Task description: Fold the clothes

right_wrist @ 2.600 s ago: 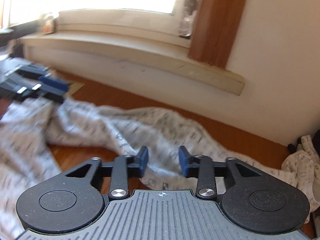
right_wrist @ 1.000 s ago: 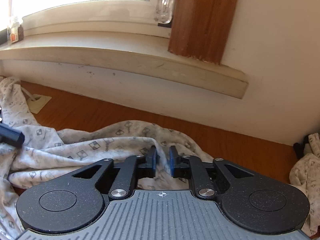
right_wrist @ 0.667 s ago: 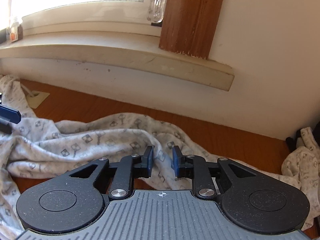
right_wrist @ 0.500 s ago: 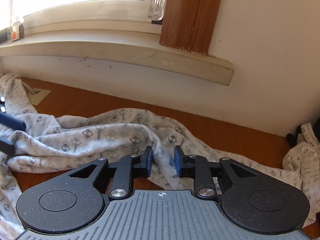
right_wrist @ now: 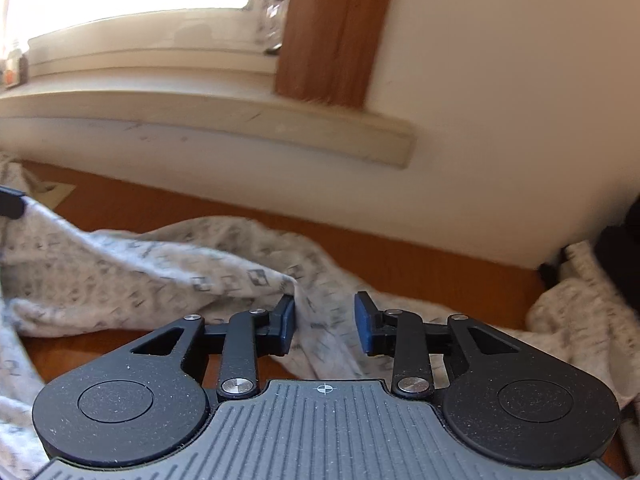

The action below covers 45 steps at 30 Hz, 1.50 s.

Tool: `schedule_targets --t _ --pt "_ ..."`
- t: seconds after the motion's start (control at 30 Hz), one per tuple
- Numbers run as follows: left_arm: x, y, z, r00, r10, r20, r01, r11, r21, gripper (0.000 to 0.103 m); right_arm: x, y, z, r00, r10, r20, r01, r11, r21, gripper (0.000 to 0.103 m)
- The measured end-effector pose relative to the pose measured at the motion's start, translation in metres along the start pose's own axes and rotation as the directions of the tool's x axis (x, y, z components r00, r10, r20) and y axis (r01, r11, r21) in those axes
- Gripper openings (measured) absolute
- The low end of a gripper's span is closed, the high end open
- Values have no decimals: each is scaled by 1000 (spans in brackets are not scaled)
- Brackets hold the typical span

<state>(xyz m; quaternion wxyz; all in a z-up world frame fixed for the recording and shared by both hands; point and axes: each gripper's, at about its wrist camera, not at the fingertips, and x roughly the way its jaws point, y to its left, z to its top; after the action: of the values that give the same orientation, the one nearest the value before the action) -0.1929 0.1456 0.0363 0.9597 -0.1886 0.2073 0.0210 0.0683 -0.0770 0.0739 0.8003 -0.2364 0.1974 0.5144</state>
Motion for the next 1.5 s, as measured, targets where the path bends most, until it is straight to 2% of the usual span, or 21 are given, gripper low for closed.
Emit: schedule_targets --t 0.17,0.3,0.4,0.53,0.77,0.9,1.03,1.1,1.17,1.5 --pt "4 -2 -3 999 28 -15 -28 999 17 2 0 -6 1 999 -24 28 23 999 36 30" --pt "7 0 -5 998 54 -34 -54 998 21 2 5 -5 0 999 -51 15 51 998 38 32" --pt "9 1 -6 997 60 -41 -59 998 23 2 9 -7 -5 995 -100 -14 101 994 33 37" --pt "6 -1 -6 997 67 -28 -66 997 38 4 7 -16 -13 995 -102 -20 103 994 40 37" --pt "-16 -33 10 998 62 30 -66 987 146 4 3 -37 -29 998 -42 37 37 989 143 39" --pt "-10 -61 8 997 69 -22 -62 967 246 4 10 -40 -32 999 1 47 -10 981 193 39" --pt "17 -76 -5 983 141 -117 -96 941 325 4 9 -40 -31 998 13 61 -25 980 198 41" --pt "26 -76 -10 976 169 -136 -115 935 335 20 9 -40 -30 998 0 59 -12 978 207 45" --pt "34 -75 -13 971 189 -147 -131 932 338 24 8 -38 -30 998 -18 68 4 979 202 46" --pt "52 -72 -15 953 260 -156 -185 906 381 27 -3 -37 -32 991 -43 124 20 982 186 46"
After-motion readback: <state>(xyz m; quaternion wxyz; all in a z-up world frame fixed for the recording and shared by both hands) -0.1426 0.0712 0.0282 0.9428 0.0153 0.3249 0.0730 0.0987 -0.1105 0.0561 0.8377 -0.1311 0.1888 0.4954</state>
